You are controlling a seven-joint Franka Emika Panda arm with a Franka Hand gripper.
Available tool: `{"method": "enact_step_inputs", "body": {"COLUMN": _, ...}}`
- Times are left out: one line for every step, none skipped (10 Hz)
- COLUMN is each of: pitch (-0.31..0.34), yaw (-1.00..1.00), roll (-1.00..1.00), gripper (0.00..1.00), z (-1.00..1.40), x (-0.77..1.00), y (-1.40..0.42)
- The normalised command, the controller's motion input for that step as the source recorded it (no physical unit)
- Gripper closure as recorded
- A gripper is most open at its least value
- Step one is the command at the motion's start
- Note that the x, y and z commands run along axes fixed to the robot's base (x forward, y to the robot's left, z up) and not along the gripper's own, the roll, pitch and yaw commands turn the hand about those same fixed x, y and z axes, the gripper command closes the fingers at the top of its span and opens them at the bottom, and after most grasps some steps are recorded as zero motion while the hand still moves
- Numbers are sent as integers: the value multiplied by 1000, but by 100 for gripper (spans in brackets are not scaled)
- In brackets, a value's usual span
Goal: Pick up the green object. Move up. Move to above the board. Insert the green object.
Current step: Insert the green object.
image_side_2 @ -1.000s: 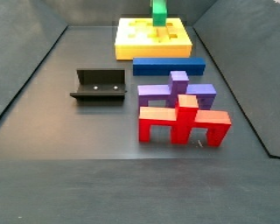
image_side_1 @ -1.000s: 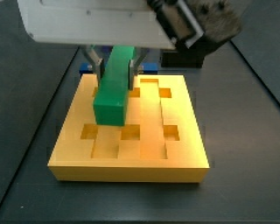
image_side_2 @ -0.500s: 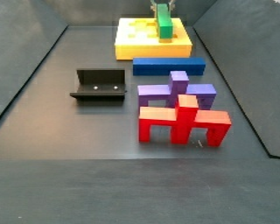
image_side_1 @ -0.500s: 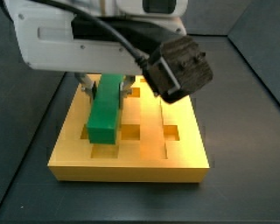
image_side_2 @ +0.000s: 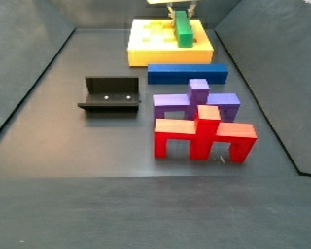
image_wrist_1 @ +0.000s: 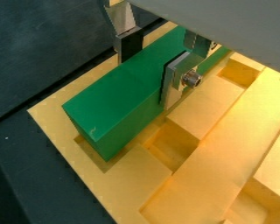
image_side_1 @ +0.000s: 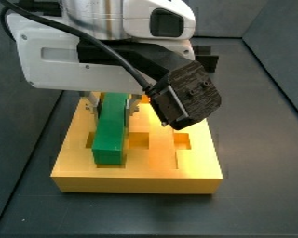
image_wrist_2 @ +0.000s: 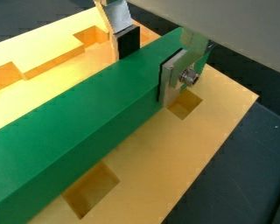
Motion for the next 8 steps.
{"method": "enact_step_inputs", "body": {"pitch": -21, "yaw": 0, "roll": 19, "gripper": 100, "z": -209, "x": -60, "y": -169}}
{"method": "enact_step_inputs", "body": {"pitch": -43, "yaw": 0, "roll": 6, "gripper": 100, "z": -231, "x": 0, "y": -163}}
{"method": "enact_step_inputs", "body": {"pitch": -31, "yaw": 0, "roll": 0, "gripper": 100, "z": -329, "x": 9, "y": 0}}
{"method": "enact_step_inputs", "body": {"pitch": -19, "yaw": 0, "roll": -60, "gripper": 100, "z": -280, "x": 91, "y": 34}}
{"method": "enact_step_inputs", "body": {"pitch": 0, "yaw": 0, "roll": -63, "gripper": 100, "z": -343, "x": 131, "y": 154}}
{"method": "enact_step_inputs", "body": {"pitch": 0, "yaw": 0, "roll": -73, "gripper": 100, "z": -357, "x": 123, "y": 197}}
{"method": "enact_step_inputs", "body": {"pitch": 0, "yaw": 0, "roll": -77, "gripper": 100, "z": -337, "x": 226, "y": 174}}
{"method": "enact_step_inputs", "body": {"pitch": 0, "yaw": -6, "roll": -31, "gripper": 100, "z": -297, "x": 363, "y": 0}}
